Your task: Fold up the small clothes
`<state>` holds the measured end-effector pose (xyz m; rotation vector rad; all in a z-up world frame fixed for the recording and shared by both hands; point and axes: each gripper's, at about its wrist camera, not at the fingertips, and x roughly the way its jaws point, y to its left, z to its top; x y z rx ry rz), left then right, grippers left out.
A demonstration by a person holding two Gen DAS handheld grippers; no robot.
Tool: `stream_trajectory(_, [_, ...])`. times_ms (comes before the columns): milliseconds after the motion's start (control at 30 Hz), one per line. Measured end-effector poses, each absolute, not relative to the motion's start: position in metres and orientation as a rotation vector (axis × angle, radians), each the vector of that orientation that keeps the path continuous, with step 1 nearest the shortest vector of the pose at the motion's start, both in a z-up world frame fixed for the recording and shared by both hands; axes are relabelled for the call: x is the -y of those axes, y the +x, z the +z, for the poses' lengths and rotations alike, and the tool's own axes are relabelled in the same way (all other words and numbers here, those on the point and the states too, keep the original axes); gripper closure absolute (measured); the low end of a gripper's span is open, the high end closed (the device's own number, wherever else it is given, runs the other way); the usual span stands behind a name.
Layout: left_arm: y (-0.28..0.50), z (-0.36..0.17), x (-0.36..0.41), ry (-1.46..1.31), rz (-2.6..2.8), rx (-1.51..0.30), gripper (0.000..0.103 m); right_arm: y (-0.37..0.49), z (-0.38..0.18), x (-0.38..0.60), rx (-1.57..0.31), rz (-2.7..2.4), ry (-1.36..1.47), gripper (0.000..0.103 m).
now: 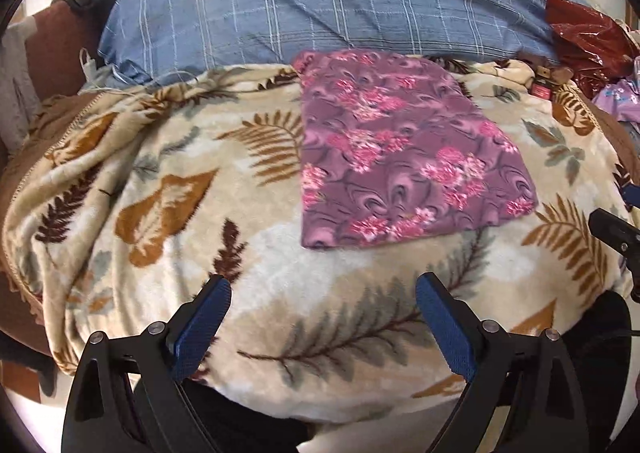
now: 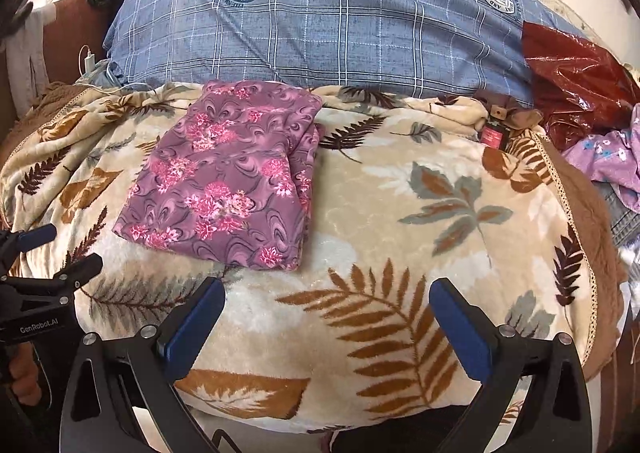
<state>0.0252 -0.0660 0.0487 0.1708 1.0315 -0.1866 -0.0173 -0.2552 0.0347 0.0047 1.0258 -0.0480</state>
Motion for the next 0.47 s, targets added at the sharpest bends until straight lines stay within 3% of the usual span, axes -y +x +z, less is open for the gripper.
stream_trajectory(467, [0.009, 0.058, 0.089, 0.206, -0.292, -1.005, 0.009, -0.018, 0.028, 0.272, -1.062, -0.080, 0.046, 0.000])
